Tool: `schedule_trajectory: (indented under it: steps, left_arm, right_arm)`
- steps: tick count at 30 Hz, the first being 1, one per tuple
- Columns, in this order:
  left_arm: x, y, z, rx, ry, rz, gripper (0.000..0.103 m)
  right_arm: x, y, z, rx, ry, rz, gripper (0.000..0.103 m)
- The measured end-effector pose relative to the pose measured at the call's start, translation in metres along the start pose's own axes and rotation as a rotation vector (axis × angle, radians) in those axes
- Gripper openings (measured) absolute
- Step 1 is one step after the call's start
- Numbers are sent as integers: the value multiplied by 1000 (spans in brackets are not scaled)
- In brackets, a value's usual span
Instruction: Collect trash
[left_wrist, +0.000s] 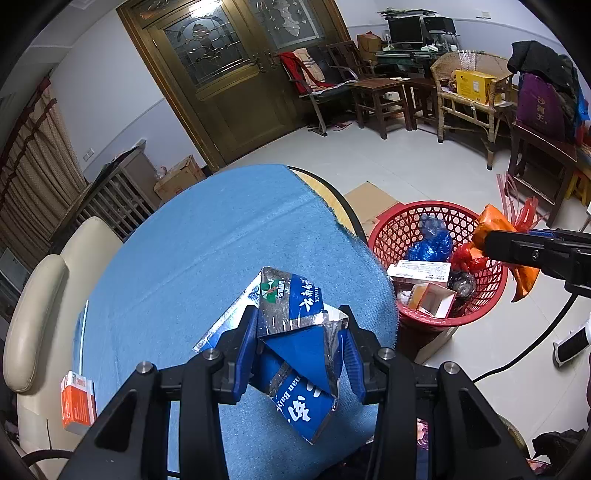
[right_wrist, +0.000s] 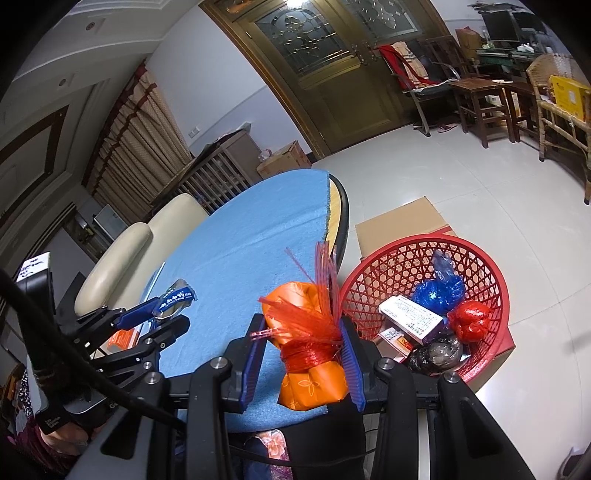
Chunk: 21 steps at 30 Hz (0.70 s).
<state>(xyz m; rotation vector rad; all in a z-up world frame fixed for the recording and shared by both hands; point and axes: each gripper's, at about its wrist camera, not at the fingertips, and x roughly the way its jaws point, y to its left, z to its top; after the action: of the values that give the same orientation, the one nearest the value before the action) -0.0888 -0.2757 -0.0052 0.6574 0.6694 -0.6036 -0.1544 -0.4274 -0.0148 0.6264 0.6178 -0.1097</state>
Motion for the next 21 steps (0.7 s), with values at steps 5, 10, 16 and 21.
schedule_trajectory:
  steps: [5,10,16,21]
  left_arm:
    - [-1,-2,1,10,-1,-1,44]
    - [-1,-5,3,20,-1,-3,45]
    - [-1,-9,5,32,-1,-7,45]
    - [0,-13,7,44,-2,-10,45]
  right_arm:
    - [-1,-1,0,8,0,1,42]
    - [-1,-3,1,14,-3,1,42]
    - [-2,-6,1,22,-8,0,42]
    - [-3,-9,1,30,-11,-1,42]
